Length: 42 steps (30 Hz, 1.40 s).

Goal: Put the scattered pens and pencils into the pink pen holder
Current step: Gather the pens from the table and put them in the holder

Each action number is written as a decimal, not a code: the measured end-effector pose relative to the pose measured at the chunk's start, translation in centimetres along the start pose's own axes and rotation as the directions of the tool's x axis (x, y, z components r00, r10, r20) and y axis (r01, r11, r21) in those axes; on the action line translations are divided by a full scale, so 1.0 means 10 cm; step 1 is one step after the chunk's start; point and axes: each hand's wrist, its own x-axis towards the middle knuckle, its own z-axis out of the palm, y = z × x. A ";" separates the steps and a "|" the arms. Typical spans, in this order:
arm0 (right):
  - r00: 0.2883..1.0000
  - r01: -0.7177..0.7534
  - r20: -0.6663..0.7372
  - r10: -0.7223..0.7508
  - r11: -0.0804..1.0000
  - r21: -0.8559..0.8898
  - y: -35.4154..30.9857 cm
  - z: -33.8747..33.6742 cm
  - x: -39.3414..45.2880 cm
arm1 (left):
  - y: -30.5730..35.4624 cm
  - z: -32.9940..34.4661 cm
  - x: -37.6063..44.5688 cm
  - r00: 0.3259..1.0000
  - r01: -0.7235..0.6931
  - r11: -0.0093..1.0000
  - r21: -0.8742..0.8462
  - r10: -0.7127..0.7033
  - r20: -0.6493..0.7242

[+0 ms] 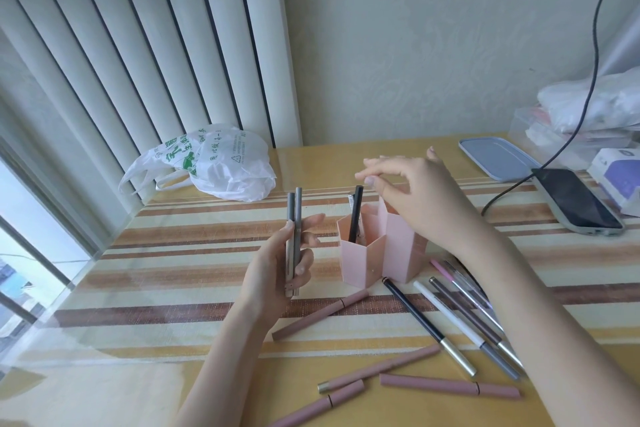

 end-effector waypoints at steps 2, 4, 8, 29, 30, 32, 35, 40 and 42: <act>0.993 0.033 -0.118 -0.020 0.993 0.111 -0.02 -0.06 0.00 | -0.01 0.01 0.00 1.000 0.005 1.000 -0.013 -0.005 0.020; 0.972 0.063 -0.236 -0.013 0.976 0.207 -0.04 -0.11 0.01 | -0.01 0.01 0.00 0.999 0.011 0.999 -0.030 -0.009 0.052; 0.982 0.082 -0.188 -0.035 0.966 0.247 -0.15 -0.13 -0.01 | 0.00 0.02 -0.03 0.990 0.028 0.999 -0.025 -0.024 0.142; 0.836 0.218 -0.548 0.015 0.908 0.357 -0.11 -0.15 0.03 | 0.02 0.02 -0.03 0.997 -0.065 0.993 0.093 0.062 0.037; 0.834 0.211 -0.552 0.010 0.918 0.337 -0.10 -0.13 0.02 | 0.02 0.02 -0.03 0.998 -0.050 0.997 0.056 0.048 0.032; 0.878 0.164 -0.479 -0.003 0.941 0.295 -0.10 -0.06 0.00 | 0.02 0.02 -0.02 0.999 -0.026 1.000 0.006 0.026 0.036; 0.975 0.109 -0.208 -0.077 0.983 0.148 -0.09 0.12 -0.02 | 0.00 0.00 0.00 0.999 -0.024 1.000 0.012 0.023 0.045; 0.962 0.159 -0.202 -0.184 0.978 -0.134 -0.03 0.21 0.00 | 0.01 0.00 -0.02 0.998 -0.051 0.997 0.064 0.048 0.042; 0.949 0.156 -0.247 -0.196 0.973 -0.172 -0.06 0.18 -0.01 | 0.02 0.01 -0.04 0.998 -0.054 0.993 0.103 0.050 0.048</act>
